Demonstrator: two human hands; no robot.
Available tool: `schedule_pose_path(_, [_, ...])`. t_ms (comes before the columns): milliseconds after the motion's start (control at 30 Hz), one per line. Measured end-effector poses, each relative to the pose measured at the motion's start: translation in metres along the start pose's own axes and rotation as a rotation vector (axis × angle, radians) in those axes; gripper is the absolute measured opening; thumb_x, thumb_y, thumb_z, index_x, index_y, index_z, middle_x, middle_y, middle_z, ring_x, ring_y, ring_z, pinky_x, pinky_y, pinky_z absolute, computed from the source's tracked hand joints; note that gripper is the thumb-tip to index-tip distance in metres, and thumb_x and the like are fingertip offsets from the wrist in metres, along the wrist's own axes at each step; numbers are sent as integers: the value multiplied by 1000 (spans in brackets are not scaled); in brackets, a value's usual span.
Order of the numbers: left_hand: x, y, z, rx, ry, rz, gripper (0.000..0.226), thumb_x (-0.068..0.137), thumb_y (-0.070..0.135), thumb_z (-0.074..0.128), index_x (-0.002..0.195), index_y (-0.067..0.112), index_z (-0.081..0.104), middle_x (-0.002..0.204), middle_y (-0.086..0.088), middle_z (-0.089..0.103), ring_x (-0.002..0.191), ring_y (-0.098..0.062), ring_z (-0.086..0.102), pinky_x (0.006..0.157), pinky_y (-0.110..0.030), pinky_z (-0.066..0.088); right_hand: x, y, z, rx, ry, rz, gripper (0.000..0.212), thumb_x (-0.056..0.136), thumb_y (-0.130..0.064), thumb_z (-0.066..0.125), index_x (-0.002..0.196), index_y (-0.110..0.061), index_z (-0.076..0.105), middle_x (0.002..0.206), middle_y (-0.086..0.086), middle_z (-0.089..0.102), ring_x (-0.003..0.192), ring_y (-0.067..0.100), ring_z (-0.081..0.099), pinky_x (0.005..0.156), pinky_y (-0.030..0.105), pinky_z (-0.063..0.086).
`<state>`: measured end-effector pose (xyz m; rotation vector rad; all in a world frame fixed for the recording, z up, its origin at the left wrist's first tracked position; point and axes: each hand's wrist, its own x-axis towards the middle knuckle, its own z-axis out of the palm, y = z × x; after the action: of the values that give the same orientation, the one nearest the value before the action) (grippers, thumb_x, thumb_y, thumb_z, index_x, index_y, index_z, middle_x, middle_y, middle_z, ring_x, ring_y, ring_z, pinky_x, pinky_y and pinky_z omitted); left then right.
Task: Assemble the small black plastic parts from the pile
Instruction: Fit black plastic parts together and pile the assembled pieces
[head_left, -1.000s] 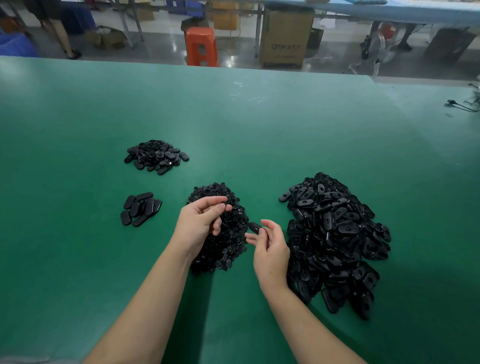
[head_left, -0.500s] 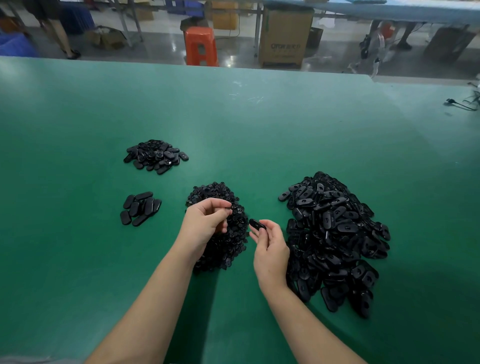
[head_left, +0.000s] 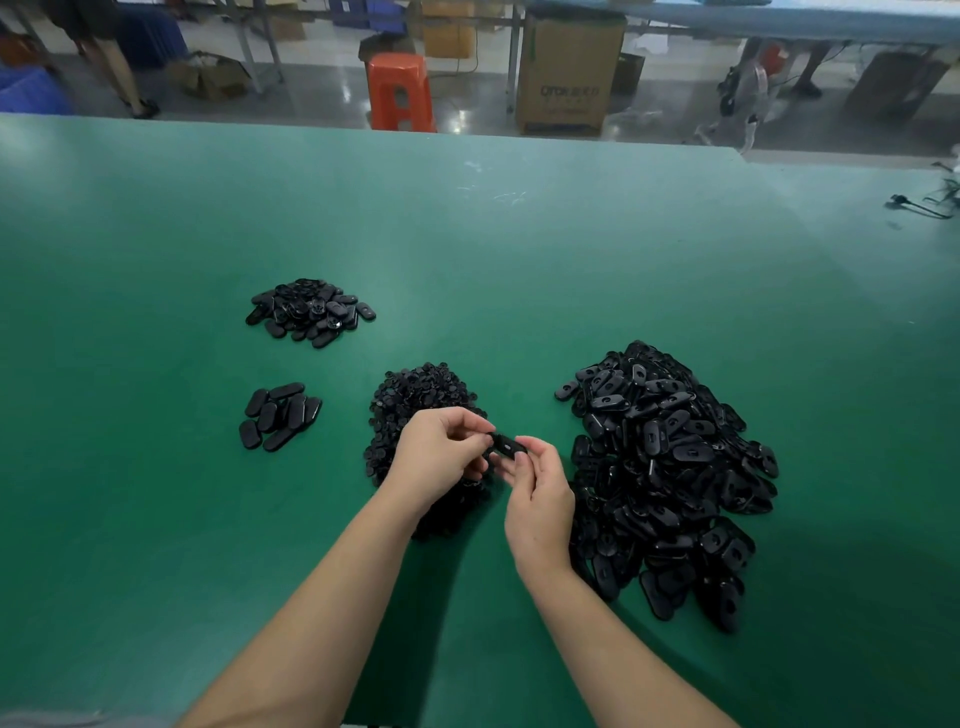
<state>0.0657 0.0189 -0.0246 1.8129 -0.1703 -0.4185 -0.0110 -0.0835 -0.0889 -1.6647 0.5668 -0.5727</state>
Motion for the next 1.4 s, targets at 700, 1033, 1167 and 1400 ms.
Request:
schedule_pose_path(700, [-4,1,21,259,47,19,15,86,6,70,76,17,70,63,-1,72,49,-14,65,51,-30,58,0,-2,-4,-98,14,-4,16,102,-11,52,105,-26,58,97,1,73,89,19,71,82,43,57])
schedule_pose_path(1033, [-5,2,25,309,93,40,11,85,13,76,76,17,73,65,5,71,57,-10,68,60,-26,57,1,-4,-6,-91,22,-27,14,102,-9,52,109,-17,60,98,-6,69,88,6,66,76,11,48])
schedule_pose_path(1167, [-9,0,25,415,113,143,5,88,20,74,84,21,77,93,14,68,74,-2,62,72,-19,50,0,-5,-6,-56,27,-17,14,102,-10,51,106,-22,57,95,-12,68,87,-7,65,73,6,46])
schedule_pose_path(1400, [-16,-5,20,440,42,274,16,93,13,66,101,14,81,111,12,67,76,-2,63,73,-10,49,1,-2,-4,64,27,60,17,99,-7,60,105,-23,59,102,-6,71,106,1,68,88,20,52])
